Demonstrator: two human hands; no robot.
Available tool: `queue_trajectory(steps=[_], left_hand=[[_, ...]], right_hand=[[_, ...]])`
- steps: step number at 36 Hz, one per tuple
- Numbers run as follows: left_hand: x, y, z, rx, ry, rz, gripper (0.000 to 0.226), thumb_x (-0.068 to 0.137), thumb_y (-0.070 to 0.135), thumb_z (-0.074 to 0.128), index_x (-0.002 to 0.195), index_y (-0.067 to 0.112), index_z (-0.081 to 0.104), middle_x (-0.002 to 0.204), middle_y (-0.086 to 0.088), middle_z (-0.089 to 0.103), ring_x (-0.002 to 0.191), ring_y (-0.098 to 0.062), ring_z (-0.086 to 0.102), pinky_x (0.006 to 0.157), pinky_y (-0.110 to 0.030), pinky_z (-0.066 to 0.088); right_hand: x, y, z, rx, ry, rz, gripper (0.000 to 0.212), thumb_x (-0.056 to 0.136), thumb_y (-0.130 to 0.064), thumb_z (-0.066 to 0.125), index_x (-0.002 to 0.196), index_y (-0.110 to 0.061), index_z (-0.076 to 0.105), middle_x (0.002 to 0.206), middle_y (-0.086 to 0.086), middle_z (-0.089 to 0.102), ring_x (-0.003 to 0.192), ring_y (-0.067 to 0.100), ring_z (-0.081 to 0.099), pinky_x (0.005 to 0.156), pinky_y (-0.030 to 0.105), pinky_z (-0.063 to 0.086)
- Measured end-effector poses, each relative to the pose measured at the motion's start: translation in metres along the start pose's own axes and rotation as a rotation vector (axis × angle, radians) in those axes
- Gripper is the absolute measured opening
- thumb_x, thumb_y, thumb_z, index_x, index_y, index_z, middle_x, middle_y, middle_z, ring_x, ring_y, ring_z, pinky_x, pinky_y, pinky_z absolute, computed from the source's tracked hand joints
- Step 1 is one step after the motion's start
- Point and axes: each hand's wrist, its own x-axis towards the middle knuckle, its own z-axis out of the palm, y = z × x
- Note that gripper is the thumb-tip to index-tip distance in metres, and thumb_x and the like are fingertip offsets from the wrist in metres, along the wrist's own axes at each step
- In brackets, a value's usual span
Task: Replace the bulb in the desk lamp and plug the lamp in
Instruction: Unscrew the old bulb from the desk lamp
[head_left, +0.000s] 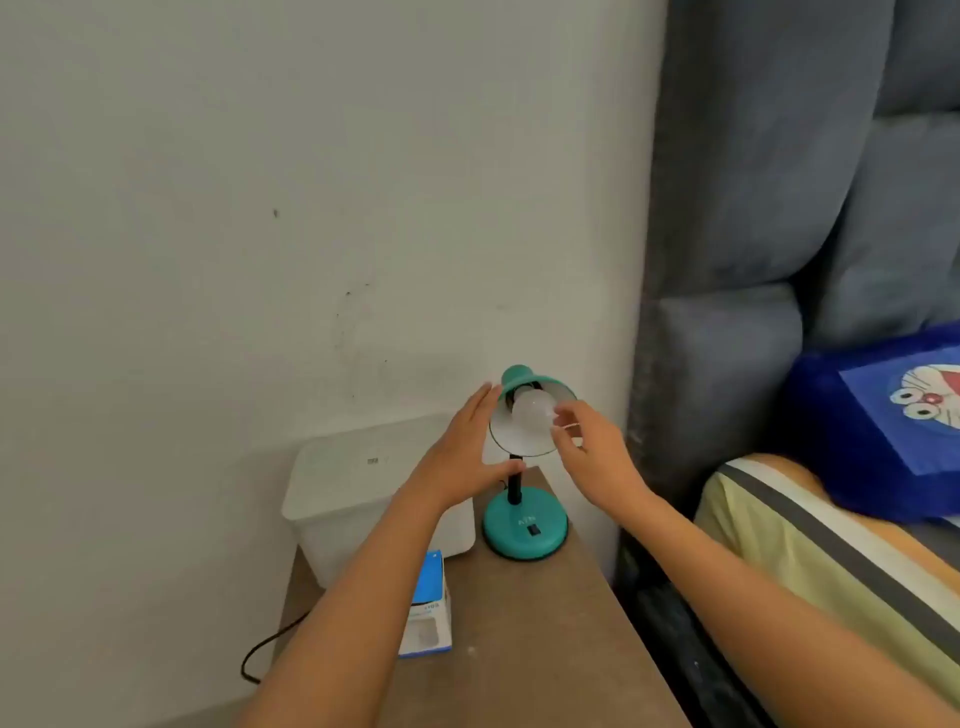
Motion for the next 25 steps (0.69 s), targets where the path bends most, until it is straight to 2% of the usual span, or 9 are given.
queue_trajectory(steps=[6, 9, 12, 13, 15, 18, 19, 23, 25], left_hand=[[0.029, -0.016, 0.014, -0.078, -0.047, 0.032, 0.118, 0.067, 0.027, 0.082, 0.146, 0.035, -0.005, 0.158, 0.01, -0.001, 0.144, -0.007, 0.005, 0.112, -0.024, 0.015], [0.037, -0.025, 0.018, -0.111, -0.029, 0.087, 0.119, 0.067, 0.018, 0.082, 0.142, 0.043, -0.006, 0.158, 0.01, 0.002, 0.143, -0.005, 0.007, 0.114, -0.025, 0.016], [0.044, -0.032, 0.021, -0.147, -0.002, 0.135, 0.113, 0.068, 0.012, 0.081, 0.141, 0.045, 0.001, 0.157, 0.008, 0.009, 0.142, -0.005, 0.012, 0.115, -0.023, 0.018], [0.045, -0.035, 0.023, -0.155, 0.008, 0.143, 0.11, 0.069, 0.012, 0.08, 0.141, 0.044, 0.003, 0.157, 0.007, 0.012, 0.142, -0.005, 0.015, 0.114, -0.022, 0.019], [0.045, -0.039, 0.024, -0.158, 0.036, 0.156, 0.104, 0.072, 0.013, 0.078, 0.142, 0.042, 0.006, 0.155, 0.009, 0.018, 0.139, -0.003, 0.021, 0.11, -0.018, 0.021], [0.044, -0.041, 0.023, -0.141, 0.051, 0.17, 0.1, 0.074, 0.013, 0.077, 0.14, 0.044, 0.008, 0.153, 0.011, 0.021, 0.135, 0.0, 0.024, 0.109, -0.019, 0.024], [0.044, -0.04, 0.023, -0.141, 0.049, 0.174, 0.099, 0.075, 0.012, 0.076, 0.14, 0.045, 0.009, 0.152, 0.011, 0.022, 0.135, -0.001, 0.024, 0.109, -0.02, 0.025], [0.046, -0.041, 0.023, -0.158, 0.059, 0.201, 0.096, 0.075, 0.012, 0.076, 0.141, 0.042, 0.012, 0.145, 0.018, 0.024, 0.132, 0.003, 0.026, 0.109, -0.02, 0.026], [0.045, -0.043, 0.023, -0.16, 0.06, 0.2, 0.096, 0.075, 0.011, 0.076, 0.141, 0.042, 0.014, 0.143, 0.019, 0.025, 0.129, 0.006, 0.026, 0.108, -0.019, 0.027]], right_hand=[[0.027, 0.007, 0.018, 0.256, -0.06, 0.409, 0.051, 0.095, -0.04, 0.04, 0.136, -0.01, 0.034, 0.129, 0.017, 0.053, 0.106, 0.027, 0.061, 0.097, 0.042, 0.049], [0.043, 0.007, 0.021, 0.695, -0.134, 0.628, 0.056, 0.096, -0.045, 0.037, 0.139, -0.01, 0.03, 0.129, 0.023, 0.049, 0.099, 0.03, 0.063, 0.092, 0.038, 0.052], [0.05, 0.005, 0.016, 1.236, -0.176, 0.776, 0.051, 0.094, -0.039, 0.047, 0.135, -0.012, 0.035, 0.133, 0.028, 0.045, 0.109, 0.038, 0.059, 0.078, 0.037, 0.059], [0.052, 0.007, 0.017, 1.319, -0.177, 0.783, 0.047, 0.093, -0.036, 0.051, 0.131, -0.011, 0.038, 0.132, 0.027, 0.046, 0.107, 0.038, 0.059, 0.076, 0.037, 0.06], [0.056, 0.011, 0.021, 1.208, -0.187, 0.734, 0.041, 0.093, -0.034, 0.052, 0.124, -0.01, 0.042, 0.127, 0.024, 0.05, 0.097, 0.032, 0.063, 0.079, 0.034, 0.058], [0.06, 0.016, 0.029, 0.604, -0.097, 0.552, 0.041, 0.093, -0.041, 0.047, 0.121, -0.01, 0.047, 0.12, 0.015, 0.055, 0.082, 0.02, 0.064, 0.083, 0.033, 0.056], [0.061, 0.018, 0.031, 0.52, -0.068, 0.5, 0.045, 0.093, -0.043, 0.046, 0.123, -0.01, 0.046, 0.121, 0.013, 0.055, 0.084, 0.02, 0.064, 0.082, 0.034, 0.056], [0.057, 0.016, 0.033, 0.802, -0.205, 0.567, 0.041, 0.092, -0.043, 0.048, 0.123, -0.016, 0.044, 0.131, 0.014, 0.045, 0.111, 0.03, 0.057, 0.081, 0.032, 0.056], [0.06, 0.017, 0.035, 0.658, -0.154, 0.504, 0.046, 0.092, -0.041, 0.05, 0.128, -0.014, 0.044, 0.133, 0.013, 0.046, 0.103, 0.024, 0.059, 0.085, 0.037, 0.056]])
